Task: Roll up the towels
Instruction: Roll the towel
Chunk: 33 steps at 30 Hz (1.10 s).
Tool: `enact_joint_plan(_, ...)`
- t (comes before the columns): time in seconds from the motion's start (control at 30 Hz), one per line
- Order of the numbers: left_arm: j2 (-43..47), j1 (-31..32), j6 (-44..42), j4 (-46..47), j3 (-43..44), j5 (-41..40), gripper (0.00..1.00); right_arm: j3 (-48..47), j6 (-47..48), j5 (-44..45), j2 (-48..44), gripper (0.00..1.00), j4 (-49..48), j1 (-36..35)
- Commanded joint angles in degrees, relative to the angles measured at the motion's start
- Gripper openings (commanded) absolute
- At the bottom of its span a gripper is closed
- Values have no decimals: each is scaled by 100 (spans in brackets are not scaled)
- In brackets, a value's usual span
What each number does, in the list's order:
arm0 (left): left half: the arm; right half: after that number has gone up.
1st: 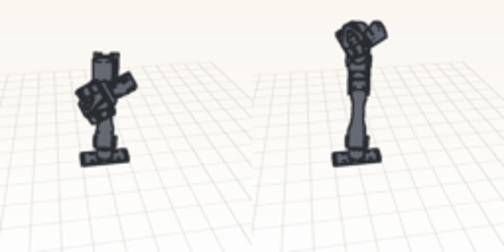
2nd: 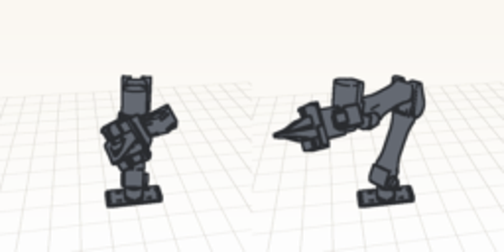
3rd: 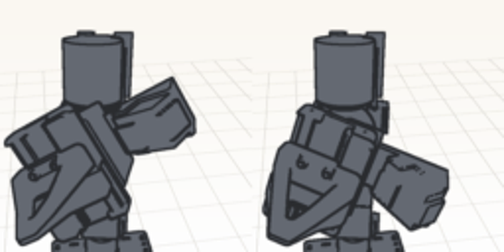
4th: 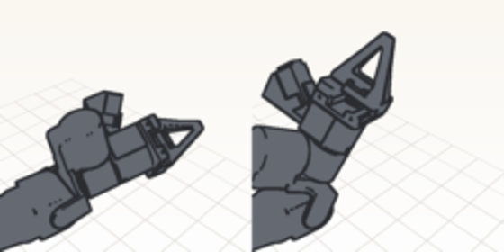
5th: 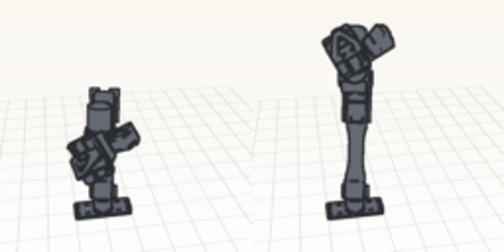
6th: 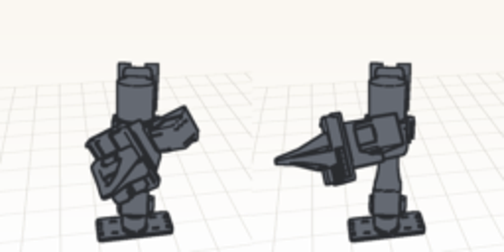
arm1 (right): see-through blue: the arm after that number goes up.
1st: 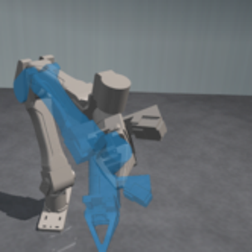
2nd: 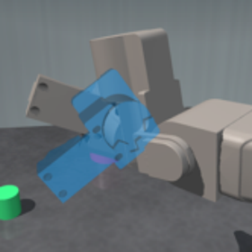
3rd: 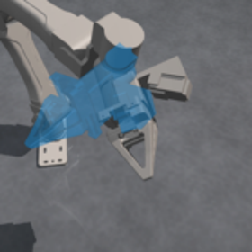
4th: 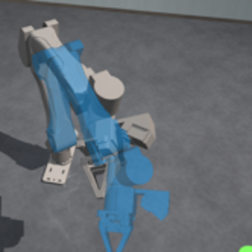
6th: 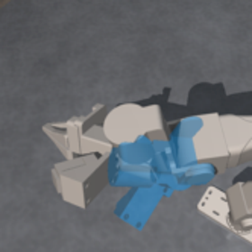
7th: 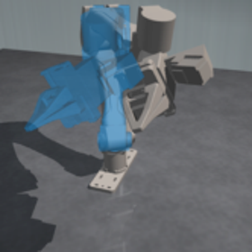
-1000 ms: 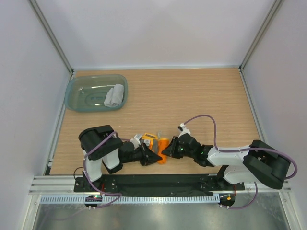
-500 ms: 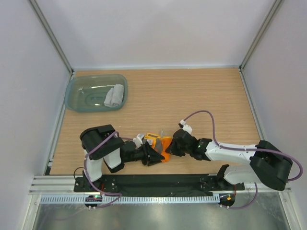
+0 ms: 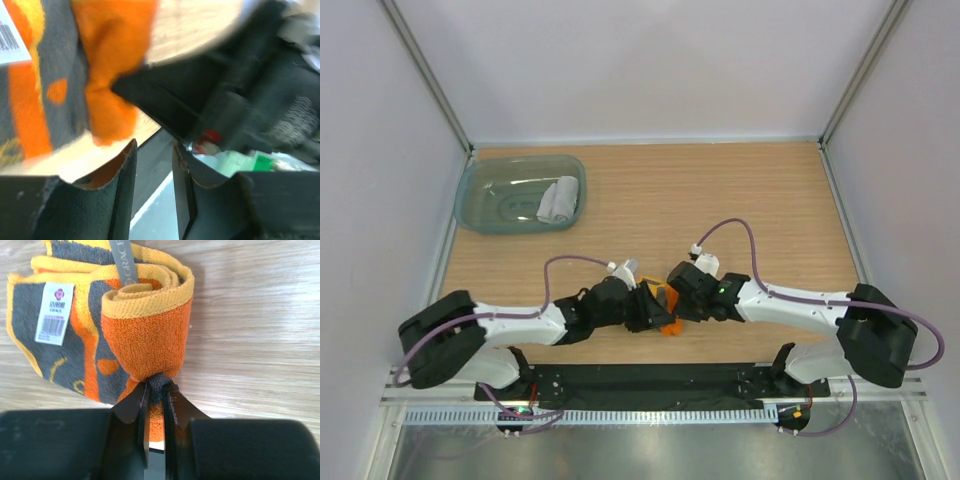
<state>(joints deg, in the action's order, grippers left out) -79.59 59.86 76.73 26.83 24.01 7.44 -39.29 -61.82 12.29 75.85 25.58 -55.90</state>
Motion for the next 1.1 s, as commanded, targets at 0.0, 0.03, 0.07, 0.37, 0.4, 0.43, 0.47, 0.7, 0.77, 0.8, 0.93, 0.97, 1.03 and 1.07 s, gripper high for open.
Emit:
enact_joint_plan(0.0,734,377,-1230,-3722,901,-1832,35,-307,-154,98,105,1,263,-53)
enact_joint_plan(0.03,787,482,-1317,-3946,1017,-2147,36,-351,-163,63,192,1,246,-70)
enact_joint_plan(0.07,822,718,-1440,-4105,1088,-2577,36,-412,-172,36,236,1,263,-62)
enact_joint_plan(0.37,260,2047,-1468,-4854,1879,-4373,37,-958,-304,-323,624,1,202,-79)
enact_joint_plan(0.4,225,2204,-1407,-4854,1905,-4635,37,-967,-321,-394,650,1,149,-79)
enact_joint_plan(0.43,164,2275,-1398,-4854,1923,-4760,37,-984,-356,-447,676,1,157,-79)
enact_joint_plan(0.47,129,2337,-1389,-4854,1958,-4874,37,-1037,-357,-526,702,1,157,-88)
enact_joint_plan(0.7,-135,2733,-1845,-4836,2362,-5587,41,-1186,-348,-579,957,1,272,-79)
enact_joint_plan(0.77,-310,2786,-2082,-4810,2468,-5648,49,-1195,-392,-667,1036,1,219,-79)
enact_joint_plan(0.8,-372,2795,-2135,-4801,2538,-5666,52,-1195,-401,-710,1054,1,167,-79)
enact_joint_plan(0.93,-618,2856,-2224,-4749,2565,-5798,64,-1213,-392,-974,1124,1,35,-88)
enact_joint_plan(0.97,-680,2856,-2250,-4705,2556,-5859,65,-1239,-383,-1001,1168,1,17,-79)
enact_joint_plan(1.03,-864,2874,-2259,-4713,2556,-5938,68,-1248,-339,-1071,1186,1,26,-79)
enact_joint_plan(1.07,-926,2874,-2285,-4713,2547,-6008,69,-1257,-331,-1141,1203,1,0,-79)
